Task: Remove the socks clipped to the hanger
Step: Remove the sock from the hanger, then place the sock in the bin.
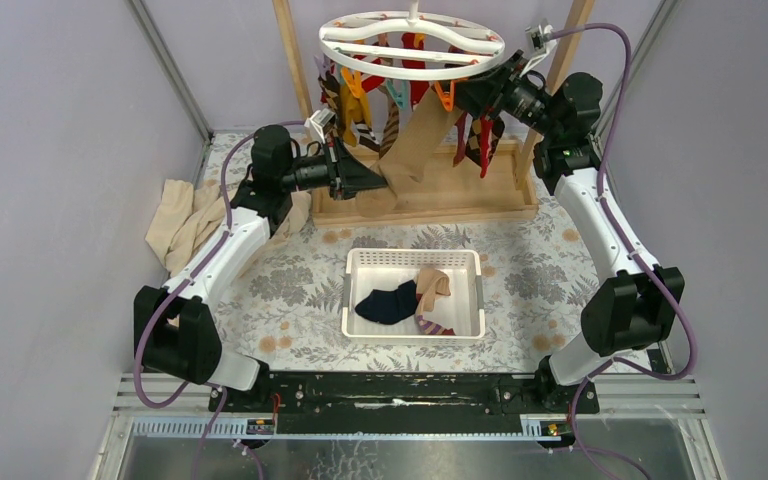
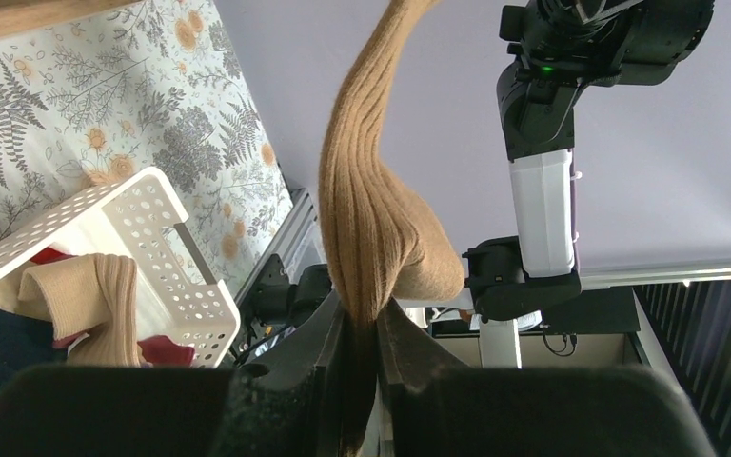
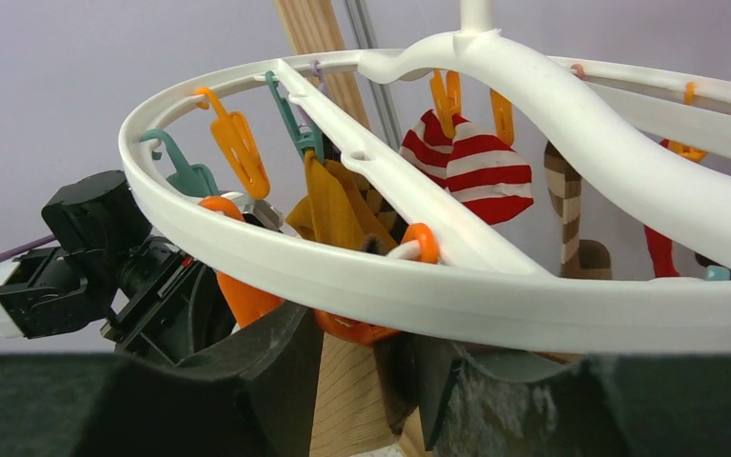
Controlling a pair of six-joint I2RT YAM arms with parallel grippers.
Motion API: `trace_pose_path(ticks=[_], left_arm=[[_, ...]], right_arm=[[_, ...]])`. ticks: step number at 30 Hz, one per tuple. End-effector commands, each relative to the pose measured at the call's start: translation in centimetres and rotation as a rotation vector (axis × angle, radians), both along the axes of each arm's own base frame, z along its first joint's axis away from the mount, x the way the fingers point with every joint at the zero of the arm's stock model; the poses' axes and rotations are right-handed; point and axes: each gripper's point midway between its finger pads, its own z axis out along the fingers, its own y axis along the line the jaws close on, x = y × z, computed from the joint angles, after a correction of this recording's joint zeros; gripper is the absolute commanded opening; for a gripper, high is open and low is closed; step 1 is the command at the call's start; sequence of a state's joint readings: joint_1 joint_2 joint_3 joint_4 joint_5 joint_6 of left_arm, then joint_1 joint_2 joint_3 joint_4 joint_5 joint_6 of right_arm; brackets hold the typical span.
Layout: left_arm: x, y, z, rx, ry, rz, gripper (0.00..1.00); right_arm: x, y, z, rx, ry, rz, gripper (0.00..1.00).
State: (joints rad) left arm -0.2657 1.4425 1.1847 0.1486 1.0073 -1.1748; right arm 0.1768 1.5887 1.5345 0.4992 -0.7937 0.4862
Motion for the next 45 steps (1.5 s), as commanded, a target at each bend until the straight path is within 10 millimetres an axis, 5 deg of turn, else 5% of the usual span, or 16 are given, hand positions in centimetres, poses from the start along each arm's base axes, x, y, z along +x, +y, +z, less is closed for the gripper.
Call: trace_pose_path(ticks=[1,7,12,16,19,26,31,37,45], left_arm=[[-0.3,0.3,-0.2,0.001,-0.030,-0.018,0.21],[-0.4,0.5,-0.7,0.008,-0.023,-0.016,0.20],[-0.6,0.5,-0.9,0.006,-0.018,-0.016,0.20],[-0.9,0.5,-0.5,0.001,-0.024,-0.017,0.21],[-1.2,0.7,-0.3,-0.002,-0.027,-0.015,0.21],[-2.9,-0.1,0.2,-0.007,-0.030,-0.028,0.21],[-4.7,-1.5,-0.5,0.012,-0.021,-0.050,0.22],[-6.7,-2.2,-1.1,0.053,-0.027,-0.042,0.22],[-8.0,-0.6,-7.3,0.238,0.040,0.018,0.22]], right_arm=[[-1.2,0.0,3.5,0.024,-0.116,-0.015,0.39],[-1.4,-0.1,3.3,0.031,-0.105,-0.018,0.21],[-1.2,-0.1,2.8,0.029,-0.085,-0.019,0.18],[-0.9,-0.1,1.8,0.023,-0.036,-0.028,0.57],[-1.2,-0.4,0.7,0.019,-0.006,-0.042,0.72],[-2.8,-1.6,-3.5,-0.019,0.142,-0.121,0.83],[-4.3,-3.8,-8.3,-0.091,0.299,-0.251,0.84],[-7.2,-5.7,-11.7,-0.158,0.398,-0.335,0.85],[-11.2,-6.0,-14.5,-0.119,0.501,-0.315,0.85]])
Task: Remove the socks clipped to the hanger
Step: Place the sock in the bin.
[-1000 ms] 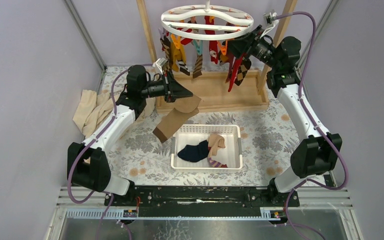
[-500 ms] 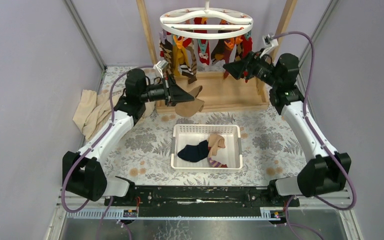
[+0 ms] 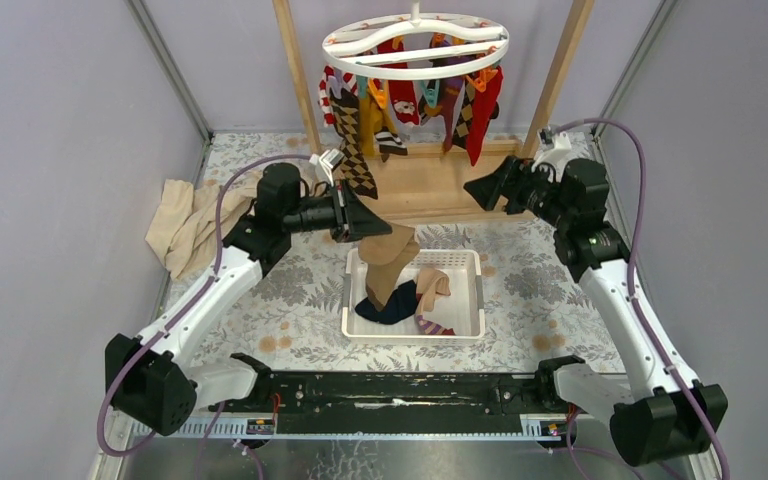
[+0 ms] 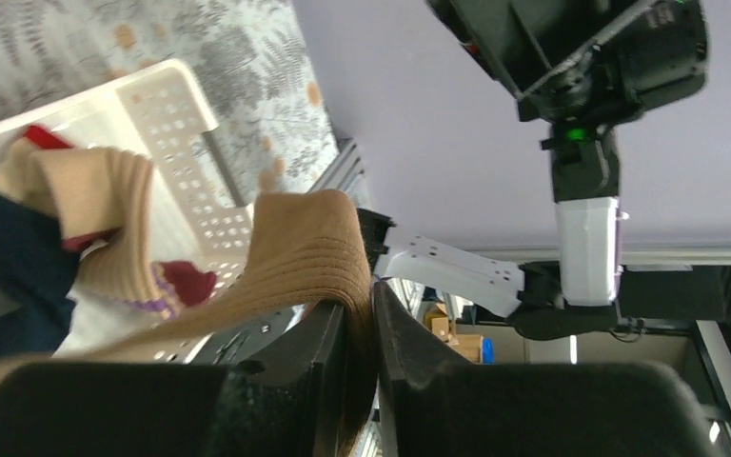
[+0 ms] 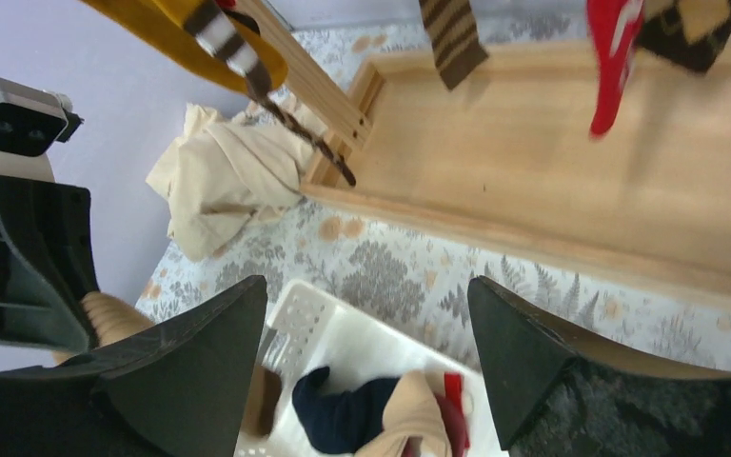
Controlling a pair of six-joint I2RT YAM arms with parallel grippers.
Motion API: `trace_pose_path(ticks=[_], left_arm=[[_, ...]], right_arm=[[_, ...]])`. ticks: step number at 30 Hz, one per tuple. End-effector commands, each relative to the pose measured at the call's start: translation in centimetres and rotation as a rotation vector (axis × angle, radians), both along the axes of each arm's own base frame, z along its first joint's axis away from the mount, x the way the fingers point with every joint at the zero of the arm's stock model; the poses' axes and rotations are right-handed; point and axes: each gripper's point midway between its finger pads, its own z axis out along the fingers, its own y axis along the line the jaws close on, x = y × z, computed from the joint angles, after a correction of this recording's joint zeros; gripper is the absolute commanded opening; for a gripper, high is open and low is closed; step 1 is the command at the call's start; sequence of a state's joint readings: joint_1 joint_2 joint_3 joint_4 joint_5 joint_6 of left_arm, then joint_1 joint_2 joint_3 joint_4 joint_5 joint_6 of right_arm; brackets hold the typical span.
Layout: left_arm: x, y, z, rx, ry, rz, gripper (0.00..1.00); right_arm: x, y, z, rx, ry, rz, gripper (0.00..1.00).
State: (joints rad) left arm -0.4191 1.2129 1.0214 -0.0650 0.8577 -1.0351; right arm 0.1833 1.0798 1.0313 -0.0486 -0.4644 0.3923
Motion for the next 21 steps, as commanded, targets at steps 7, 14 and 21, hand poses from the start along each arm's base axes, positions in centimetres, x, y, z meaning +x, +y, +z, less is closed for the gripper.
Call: trace_pose_path(ticks=[7,14,21], left_arm=[[-0.7,2.3,-12.0,0.257,0.120,0.082,0.34],[-0.2,2.6,-14.2,0.363,0.106,0.093,0.56],[0.6,3.4,-13.6,0.446,0.046,0.151,0.61]], right_arm=[[-4.2,-0.2,-3.2,0.027,0.090,0.014,0.84],[-4.8,0.0,-3.5,0.038,0.111,0.030,0.84],[-4.9,0.1,-4.2,0.026,0.131,0.039,0.84]])
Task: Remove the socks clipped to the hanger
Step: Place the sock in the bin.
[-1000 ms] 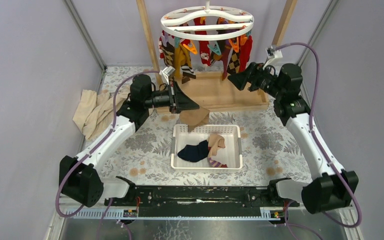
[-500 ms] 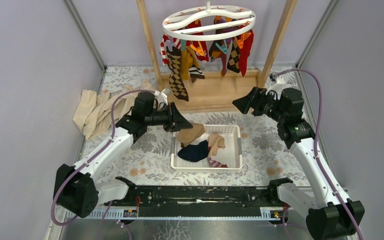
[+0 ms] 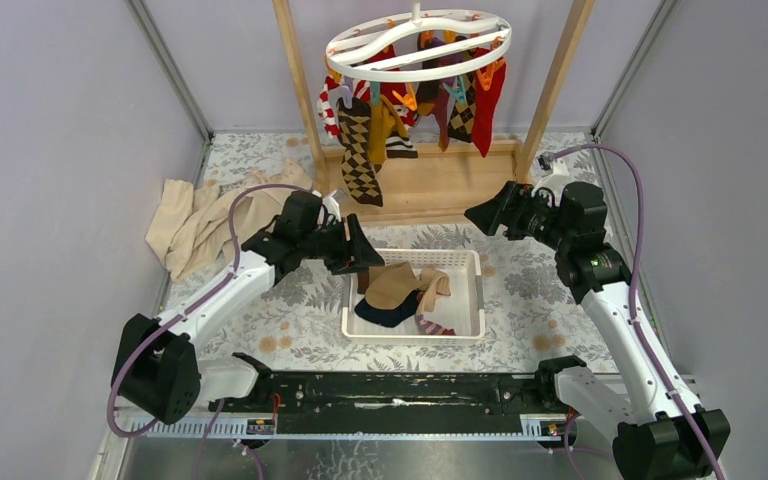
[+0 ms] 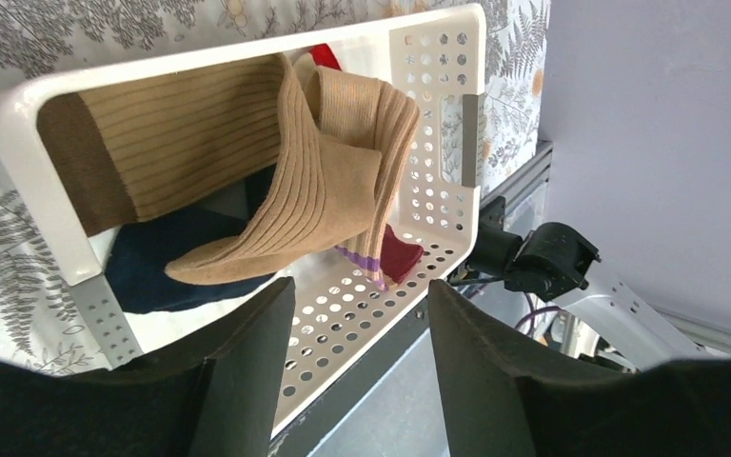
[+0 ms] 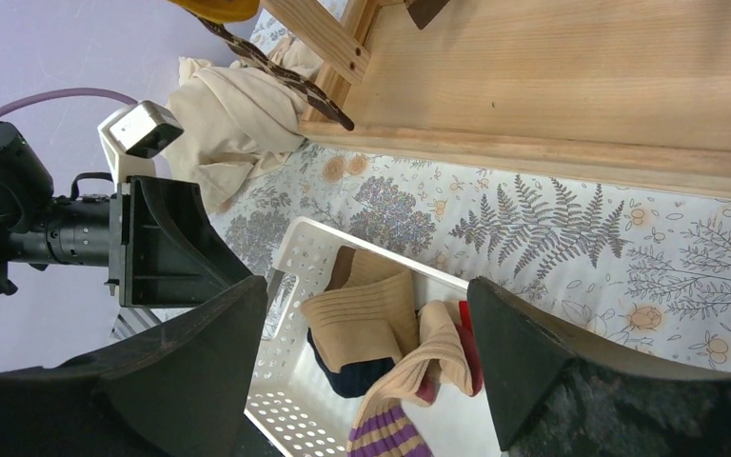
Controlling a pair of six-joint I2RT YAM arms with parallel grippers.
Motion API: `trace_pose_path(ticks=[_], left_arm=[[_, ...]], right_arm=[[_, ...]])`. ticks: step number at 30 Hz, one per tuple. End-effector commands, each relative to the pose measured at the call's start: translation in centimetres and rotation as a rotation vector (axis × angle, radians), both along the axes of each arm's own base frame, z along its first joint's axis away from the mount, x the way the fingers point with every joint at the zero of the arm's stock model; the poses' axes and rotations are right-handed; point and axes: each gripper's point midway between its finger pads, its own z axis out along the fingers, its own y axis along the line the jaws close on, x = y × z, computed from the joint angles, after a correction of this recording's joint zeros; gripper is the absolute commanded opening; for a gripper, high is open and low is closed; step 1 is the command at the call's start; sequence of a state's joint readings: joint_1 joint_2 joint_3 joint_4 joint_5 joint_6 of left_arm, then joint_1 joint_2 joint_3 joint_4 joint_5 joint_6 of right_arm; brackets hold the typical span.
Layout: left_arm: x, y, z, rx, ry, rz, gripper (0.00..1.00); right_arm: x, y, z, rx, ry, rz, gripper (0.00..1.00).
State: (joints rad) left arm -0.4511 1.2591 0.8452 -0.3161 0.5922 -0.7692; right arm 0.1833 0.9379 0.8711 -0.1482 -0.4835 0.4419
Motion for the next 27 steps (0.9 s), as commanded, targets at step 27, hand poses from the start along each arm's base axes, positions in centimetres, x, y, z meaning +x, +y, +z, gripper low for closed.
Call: trace_pose_path(ticks=[27], left_arm=[[0.9,0.4,4.0,0.026,-0.175,0.033,0.99]], right_arm=[[-0.3,0.6,-1.5,0.001,0.021,0.041,0.84]])
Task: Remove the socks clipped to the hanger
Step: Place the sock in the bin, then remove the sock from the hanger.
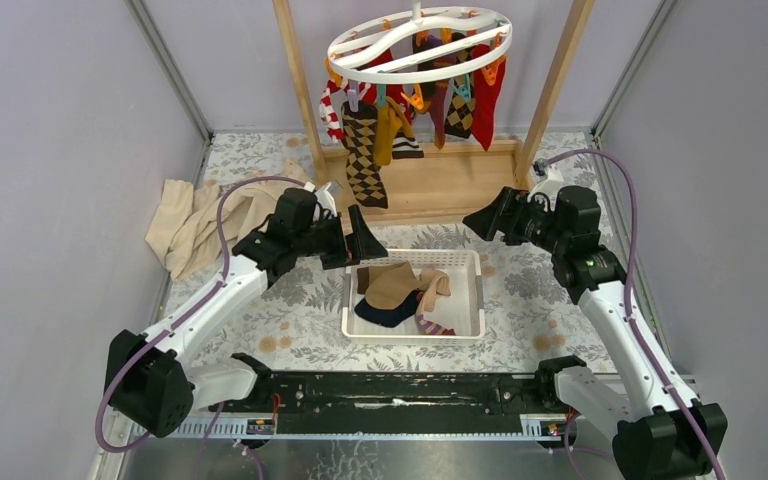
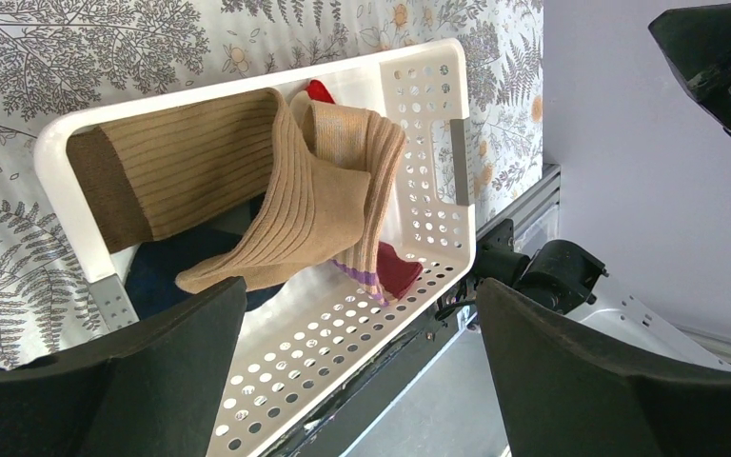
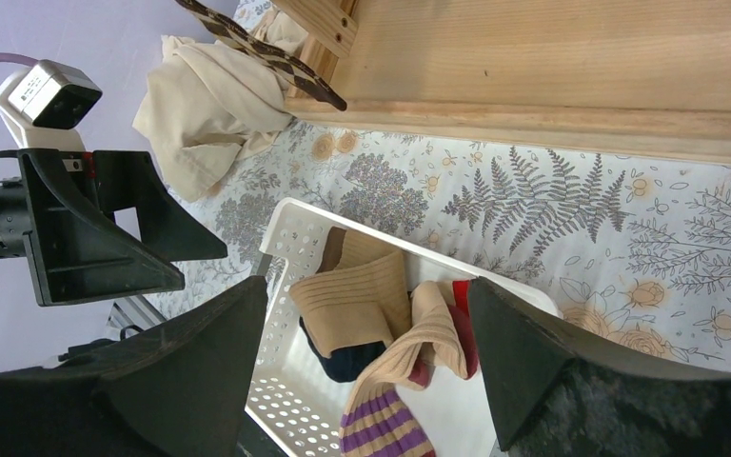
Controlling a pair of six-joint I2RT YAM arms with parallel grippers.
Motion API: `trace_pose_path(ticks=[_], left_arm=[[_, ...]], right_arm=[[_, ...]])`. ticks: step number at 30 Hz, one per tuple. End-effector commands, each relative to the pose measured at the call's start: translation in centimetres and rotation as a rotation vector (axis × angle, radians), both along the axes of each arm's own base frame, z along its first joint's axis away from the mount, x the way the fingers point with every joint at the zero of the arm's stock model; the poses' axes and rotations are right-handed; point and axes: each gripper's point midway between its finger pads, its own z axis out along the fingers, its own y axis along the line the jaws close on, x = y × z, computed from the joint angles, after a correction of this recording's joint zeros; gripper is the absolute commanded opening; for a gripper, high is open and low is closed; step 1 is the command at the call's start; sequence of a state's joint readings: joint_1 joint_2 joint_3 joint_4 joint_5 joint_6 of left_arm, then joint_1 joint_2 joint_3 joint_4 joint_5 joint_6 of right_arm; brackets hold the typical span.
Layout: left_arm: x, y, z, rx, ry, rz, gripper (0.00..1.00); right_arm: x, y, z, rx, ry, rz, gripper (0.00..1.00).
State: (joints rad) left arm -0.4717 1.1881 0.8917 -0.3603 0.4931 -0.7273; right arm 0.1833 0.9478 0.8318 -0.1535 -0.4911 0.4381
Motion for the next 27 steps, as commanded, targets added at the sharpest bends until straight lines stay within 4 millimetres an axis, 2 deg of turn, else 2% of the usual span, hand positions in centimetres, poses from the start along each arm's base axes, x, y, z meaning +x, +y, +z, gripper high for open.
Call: trace_pose_path(ticks=[1,18,22,27], left_arm=[[0.2,-0.2,1.5,-0.012,-0.048,-0.002,0.99],[0.5,-0.2,1.6,-0.013,-0.064,0.004,0.99],[0.7,-0.2,1.8,-0.009,-0.079,0.001,0.99],[1.0,0.0,1.8,0.009,-0.089,0.001,0.99]], right_arm=[[0.0,0.6,0.6,0.012,-0.029,0.034,0.84],[0.9,0.8,-0.2,0.020,-0.013,0.026,0.84],[2.0,0.8,-0.3,0.020,-0.010,0.015,0.84],[4.2,0.7,-0.3,0.007,-0.011,-0.024,0.84]])
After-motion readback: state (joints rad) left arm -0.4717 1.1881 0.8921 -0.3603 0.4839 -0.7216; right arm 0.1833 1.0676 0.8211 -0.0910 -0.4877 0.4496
